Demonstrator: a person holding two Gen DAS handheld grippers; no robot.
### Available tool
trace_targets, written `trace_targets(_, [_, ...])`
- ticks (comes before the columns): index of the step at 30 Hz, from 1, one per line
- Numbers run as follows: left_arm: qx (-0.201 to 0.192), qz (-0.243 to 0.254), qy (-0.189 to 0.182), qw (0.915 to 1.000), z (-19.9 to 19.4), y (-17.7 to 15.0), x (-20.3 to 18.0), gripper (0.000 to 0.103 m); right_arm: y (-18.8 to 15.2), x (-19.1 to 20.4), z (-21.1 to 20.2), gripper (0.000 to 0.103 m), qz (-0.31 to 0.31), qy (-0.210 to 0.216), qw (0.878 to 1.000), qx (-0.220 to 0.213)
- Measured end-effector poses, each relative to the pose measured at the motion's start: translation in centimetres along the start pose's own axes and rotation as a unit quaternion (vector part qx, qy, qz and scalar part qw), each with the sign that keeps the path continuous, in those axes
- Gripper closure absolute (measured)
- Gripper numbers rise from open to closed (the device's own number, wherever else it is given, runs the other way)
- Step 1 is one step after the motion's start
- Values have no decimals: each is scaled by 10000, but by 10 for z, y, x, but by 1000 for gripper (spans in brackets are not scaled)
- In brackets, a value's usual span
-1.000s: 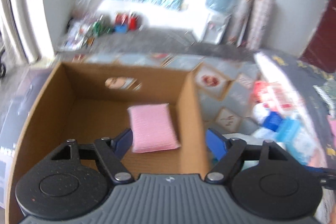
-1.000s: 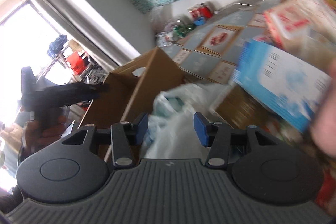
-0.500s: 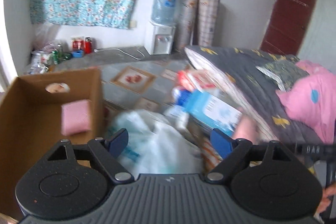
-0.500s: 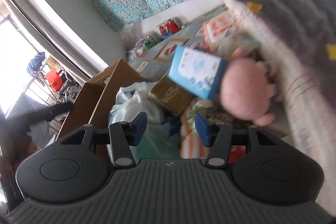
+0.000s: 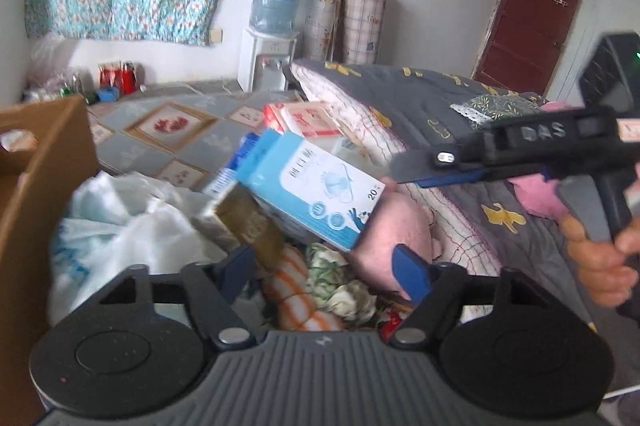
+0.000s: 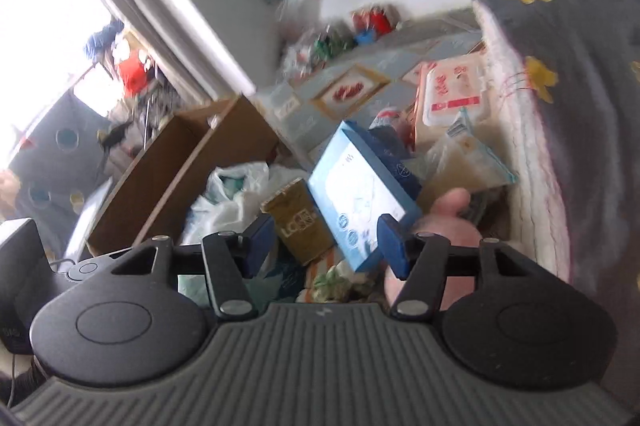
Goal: Organize soft objects
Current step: 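Reach the right tool to the blue bandage box and grasp it, then carry the blue bandage box with the right tool into the cardboard box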
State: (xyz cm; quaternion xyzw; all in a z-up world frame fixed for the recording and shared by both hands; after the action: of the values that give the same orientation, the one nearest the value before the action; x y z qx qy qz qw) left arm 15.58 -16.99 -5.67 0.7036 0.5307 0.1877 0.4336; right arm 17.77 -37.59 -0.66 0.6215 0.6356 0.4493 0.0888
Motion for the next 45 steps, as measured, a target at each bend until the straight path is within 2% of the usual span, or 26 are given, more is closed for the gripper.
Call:
trace_targets(6, [377, -233, -105, 9990, 43, -4, 1, 46, 13, -10, 49, 46, -369, -115, 9989, 258])
trace_targets(10, [568, -288, -96, 9979, 65, -3, 3, 46, 20, -19, 67, 46, -428, -227, 9982, 349])
trace_targets(17, [739, -413, -101, 9964, 86, 0, 8, 46, 21, -27, 84, 47, -266, 33, 9981, 551])
trace_targets(19, [807, -478, -59, 9956, 91, -1, 10, 45, 19, -25, 86, 48, -251, 74, 9982, 547])
trace_targets(21, [838, -595, -28, 9947, 95, -1, 13, 45, 17, -24, 86, 57, -235, 135, 9984, 506])
trace_targets(24, [821, -731, -48, 9939, 97, 2, 15, 45, 14, -20, 82, 64, -253, 143, 9986, 433])
trace_targets(30, [670, -789, -79, 9946, 85, 10, 14, 45, 16, -13, 66, 71, -173, 62, 9996, 198])
trace_targets(33, [609, -785, -117, 9950, 73, 18, 12, 45, 19, -5, 53, 72, -110, 49, 9999, 44])
trace_targets(45, [72, -503, -154, 9986, -7, 42, -6, 45, 28, 59, -18, 72, -30, 255, 9983, -525])
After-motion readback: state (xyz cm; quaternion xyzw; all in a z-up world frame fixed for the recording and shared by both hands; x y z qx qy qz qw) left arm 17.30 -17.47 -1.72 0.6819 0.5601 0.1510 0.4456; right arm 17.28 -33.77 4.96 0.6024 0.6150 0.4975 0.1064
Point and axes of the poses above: each gripper's, at about its wrist camera, not at the fingertips, and z roughly the way its jaws point, x to its left, y to its top, the point moved 4 cm from there along z, roughly the way its jaws point, and after that the axes turned 6 degrees about -x, right-handed, at the moved point
